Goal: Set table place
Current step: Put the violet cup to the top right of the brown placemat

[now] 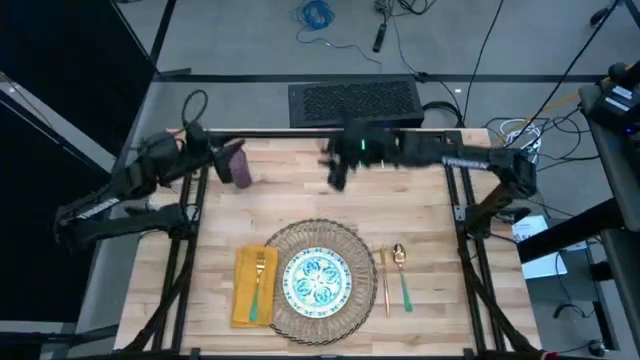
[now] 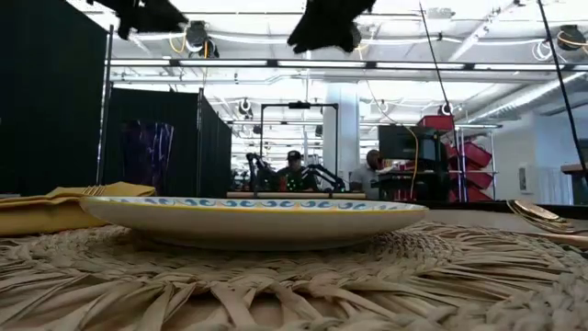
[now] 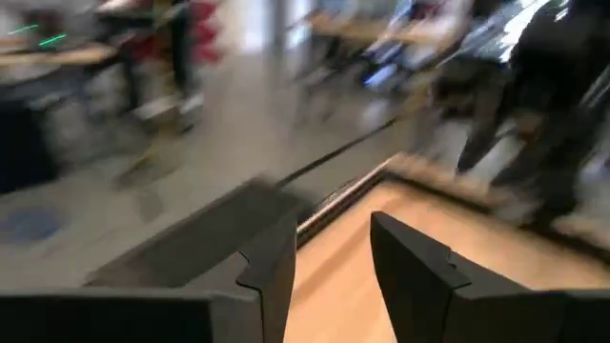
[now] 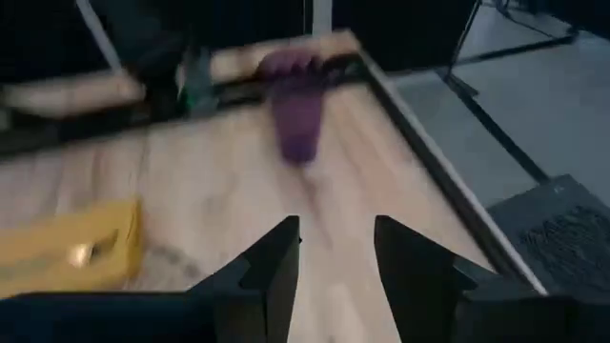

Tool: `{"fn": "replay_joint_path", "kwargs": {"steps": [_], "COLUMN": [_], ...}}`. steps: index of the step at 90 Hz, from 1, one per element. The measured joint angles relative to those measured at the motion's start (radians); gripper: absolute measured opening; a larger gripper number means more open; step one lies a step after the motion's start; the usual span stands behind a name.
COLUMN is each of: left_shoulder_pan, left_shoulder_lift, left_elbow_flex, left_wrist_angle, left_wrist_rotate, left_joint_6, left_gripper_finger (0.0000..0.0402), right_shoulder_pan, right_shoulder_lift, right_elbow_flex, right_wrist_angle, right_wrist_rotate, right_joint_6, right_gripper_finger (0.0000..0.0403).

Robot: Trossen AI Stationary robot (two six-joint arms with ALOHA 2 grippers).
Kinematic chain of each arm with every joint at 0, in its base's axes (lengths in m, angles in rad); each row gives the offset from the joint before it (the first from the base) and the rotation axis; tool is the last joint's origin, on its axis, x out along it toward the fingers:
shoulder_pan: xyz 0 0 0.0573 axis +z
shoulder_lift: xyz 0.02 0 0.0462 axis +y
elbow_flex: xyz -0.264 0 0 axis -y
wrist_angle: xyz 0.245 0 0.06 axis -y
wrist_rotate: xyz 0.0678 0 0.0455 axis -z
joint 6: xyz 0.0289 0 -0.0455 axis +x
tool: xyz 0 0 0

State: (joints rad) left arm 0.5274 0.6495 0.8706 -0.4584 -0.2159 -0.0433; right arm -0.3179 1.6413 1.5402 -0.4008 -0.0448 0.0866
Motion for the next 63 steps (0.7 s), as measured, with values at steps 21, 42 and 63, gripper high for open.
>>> {"fn": "replay_joint_path", "kwargs": {"steps": [21,42,63], "left_shoulder_pan": [0.123,0.202,0.242], "left_shoulder_lift": [0.130,0.215,0.264], "left_elbow_flex": [0.107,0.076,0.075], "left_wrist_angle": [-0.412,-0.463,-0.533], "left_wrist_rotate": [-0.046,-0.106,-0.270], "left_joint_6": [-0.028,-0.057,-0.090], "left_gripper_finger": [0.0121,0.0121,0.0121], "right_shoulder_pan": [-0.158,-0.192,-0.152], "right_shoulder_lift": [0.125,0.321,0.371], "right_elbow_flex": [0.015,0.236,0.335], "right_wrist_angle": [0.252,0.175,0.124], "right_wrist_rotate": [-0.218,-0.374,-0.379], "right_joint_6": [0.187,0.218,0.127], "right_gripper_finger": [0.0123,0.0123,0.0123]}}
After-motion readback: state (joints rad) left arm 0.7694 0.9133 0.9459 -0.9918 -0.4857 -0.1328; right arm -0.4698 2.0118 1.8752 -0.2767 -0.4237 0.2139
